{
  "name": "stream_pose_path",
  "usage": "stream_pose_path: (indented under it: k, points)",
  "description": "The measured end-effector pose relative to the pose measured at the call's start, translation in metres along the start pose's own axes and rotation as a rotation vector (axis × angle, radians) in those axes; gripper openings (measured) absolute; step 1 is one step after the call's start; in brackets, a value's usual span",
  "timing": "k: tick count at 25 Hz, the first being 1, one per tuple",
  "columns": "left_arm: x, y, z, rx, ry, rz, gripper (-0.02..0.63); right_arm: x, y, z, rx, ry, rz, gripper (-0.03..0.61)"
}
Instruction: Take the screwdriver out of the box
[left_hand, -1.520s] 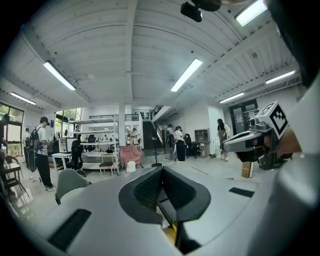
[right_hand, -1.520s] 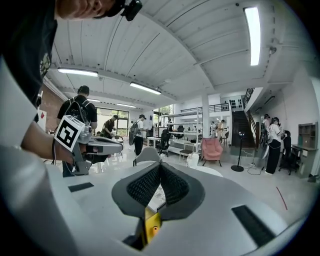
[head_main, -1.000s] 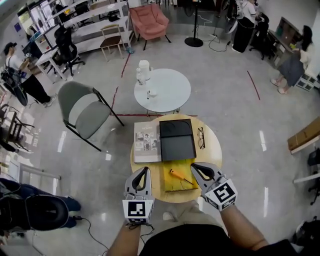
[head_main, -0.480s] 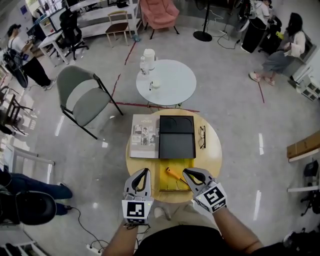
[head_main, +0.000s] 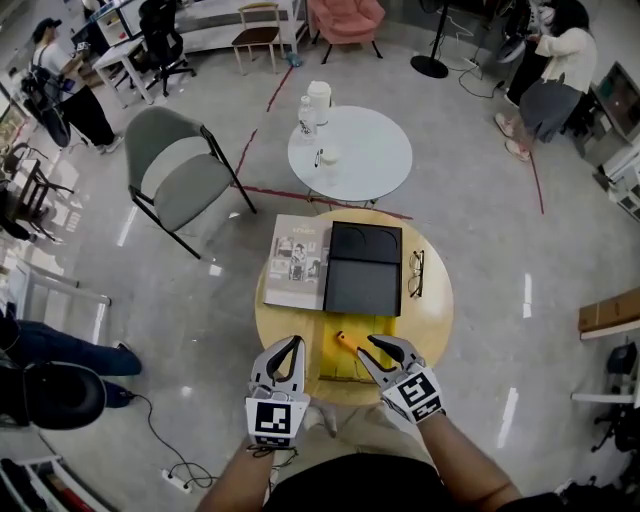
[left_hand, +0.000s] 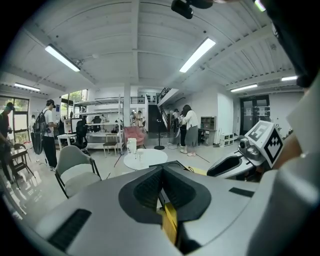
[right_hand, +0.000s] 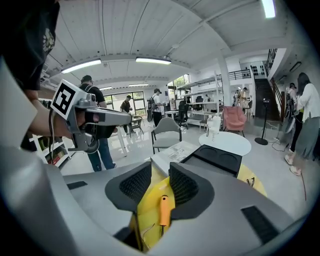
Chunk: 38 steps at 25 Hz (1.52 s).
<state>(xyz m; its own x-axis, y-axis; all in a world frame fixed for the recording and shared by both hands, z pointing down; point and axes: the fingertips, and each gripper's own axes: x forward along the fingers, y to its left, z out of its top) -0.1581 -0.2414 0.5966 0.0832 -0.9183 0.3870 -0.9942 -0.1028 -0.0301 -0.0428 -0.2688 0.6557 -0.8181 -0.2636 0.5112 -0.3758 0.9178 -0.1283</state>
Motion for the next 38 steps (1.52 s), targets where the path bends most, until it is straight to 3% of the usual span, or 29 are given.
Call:
stream_pose_path:
  k: [13, 30, 33, 36, 38]
  points:
    - [0.004, 0.011, -0.027, -0.030, 0.039, 0.030, 0.014, 0.051, -0.001, -0.065, 0.022, 0.129, 0.067, 0.212]
    - [-0.015, 0.031, -0.035, -0.028, 0.068, 0.062, 0.014, 0.104, -0.004, -0.140, 0.037, 0.299, 0.085, 0.244]
    - [-0.022, 0.036, -0.037, -0.030, 0.076, 0.077, 0.014, 0.115, 0.001, -0.156, 0.030, 0.374, 0.108, 0.251]
    - [-0.031, 0.039, -0.039, -0.024, 0.085, 0.087, 0.014, 0.121, -0.002, -0.175, 0.066, 0.475, 0.078, 0.239]
    - [-0.035, 0.041, -0.040, -0.024, 0.085, 0.091, 0.012, 0.123, -0.011, -0.177, 0.110, 0.483, 0.025, 0.132]
